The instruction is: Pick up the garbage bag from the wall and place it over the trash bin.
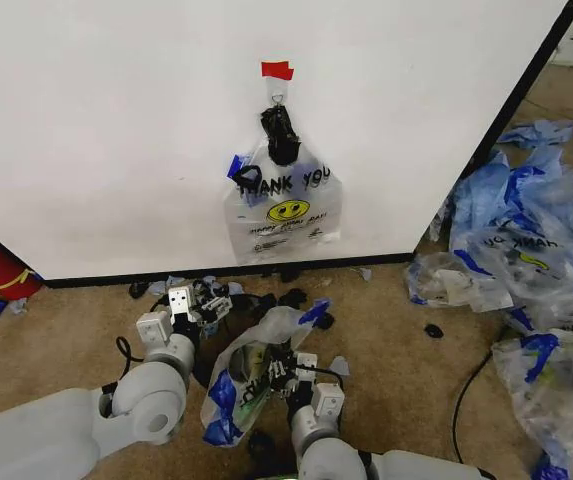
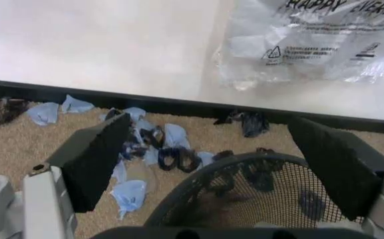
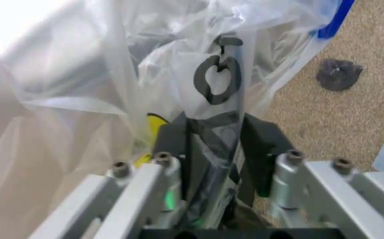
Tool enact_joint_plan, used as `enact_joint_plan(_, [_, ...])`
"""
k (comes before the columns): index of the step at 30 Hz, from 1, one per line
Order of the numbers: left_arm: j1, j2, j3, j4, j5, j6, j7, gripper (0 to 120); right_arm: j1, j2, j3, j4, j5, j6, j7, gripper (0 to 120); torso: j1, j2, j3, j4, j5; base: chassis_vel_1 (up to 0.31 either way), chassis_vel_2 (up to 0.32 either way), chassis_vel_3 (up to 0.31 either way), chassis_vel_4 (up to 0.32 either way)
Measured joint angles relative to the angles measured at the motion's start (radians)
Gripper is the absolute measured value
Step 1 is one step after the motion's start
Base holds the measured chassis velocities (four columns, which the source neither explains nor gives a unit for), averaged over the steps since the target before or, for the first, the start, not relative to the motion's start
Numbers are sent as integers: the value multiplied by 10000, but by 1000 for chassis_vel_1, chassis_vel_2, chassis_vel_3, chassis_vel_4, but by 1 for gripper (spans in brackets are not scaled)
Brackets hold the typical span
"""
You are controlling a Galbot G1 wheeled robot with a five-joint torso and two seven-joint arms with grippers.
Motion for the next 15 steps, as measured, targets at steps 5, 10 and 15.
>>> enact_joint_plan(5, [-61,76,-1,-14,76,23,143,94,-16,31,44,-31,-113,-8,50,4,0,-1,1,0,-1,0,0,0,0])
enact_joint_plan(10, [-192,394,17,-367,397,154,527,94,23,125,228,-124,-287,-20,246,1,0,-1,1,-1,-2,0,0,0,0])
enact_joint_plan(15, [-633,998,120,-1673,-3,431,786,94,168,94,425,-247,-539,-54,312,1,0,-1,2,-1,-1,0,0,0,0])
